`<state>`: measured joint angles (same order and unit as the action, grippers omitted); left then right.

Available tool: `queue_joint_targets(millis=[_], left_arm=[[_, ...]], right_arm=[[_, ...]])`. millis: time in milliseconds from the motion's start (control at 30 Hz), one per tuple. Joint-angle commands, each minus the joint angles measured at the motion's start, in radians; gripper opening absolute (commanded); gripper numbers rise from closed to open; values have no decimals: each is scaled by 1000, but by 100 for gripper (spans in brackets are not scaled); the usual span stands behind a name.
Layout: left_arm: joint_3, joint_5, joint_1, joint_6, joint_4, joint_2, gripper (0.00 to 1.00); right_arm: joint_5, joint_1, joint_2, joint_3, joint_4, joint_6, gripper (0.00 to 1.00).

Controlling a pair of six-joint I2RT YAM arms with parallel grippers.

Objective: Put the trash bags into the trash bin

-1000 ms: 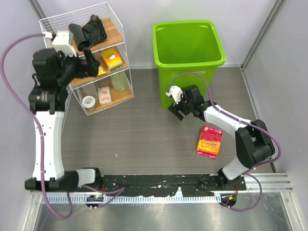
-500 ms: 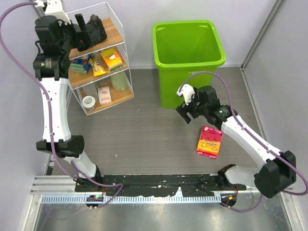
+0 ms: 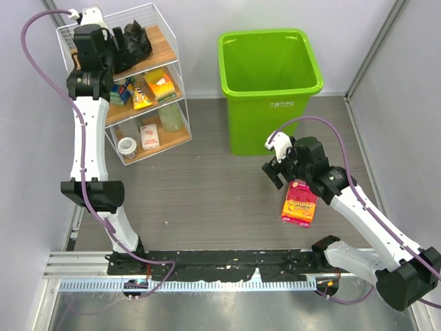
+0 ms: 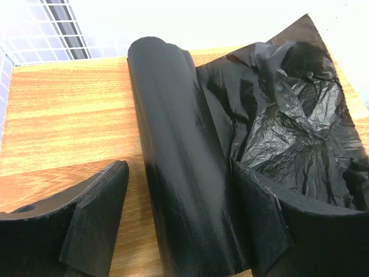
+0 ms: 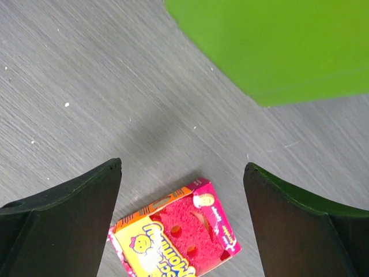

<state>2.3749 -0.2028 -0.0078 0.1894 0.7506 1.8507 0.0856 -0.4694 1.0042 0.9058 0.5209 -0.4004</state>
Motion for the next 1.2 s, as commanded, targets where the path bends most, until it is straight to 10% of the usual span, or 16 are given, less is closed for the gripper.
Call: queue_joint_targets(millis=[0,433,633,1167], left_arm=[[-61,3,3,18,-31,-65,72],[-241,263,3,80,-146,-200,2],[-491,520,-6,203,-247,-393,0],[-1150,451,-316,148,-456,-699,0]], right_arm=[[-40,-2,-35,-13,10,18,91],[-40,0,-4,67,44,31,91],[26,-2,14,154,100,80,91],[316,0,60,309,137,253,96]])
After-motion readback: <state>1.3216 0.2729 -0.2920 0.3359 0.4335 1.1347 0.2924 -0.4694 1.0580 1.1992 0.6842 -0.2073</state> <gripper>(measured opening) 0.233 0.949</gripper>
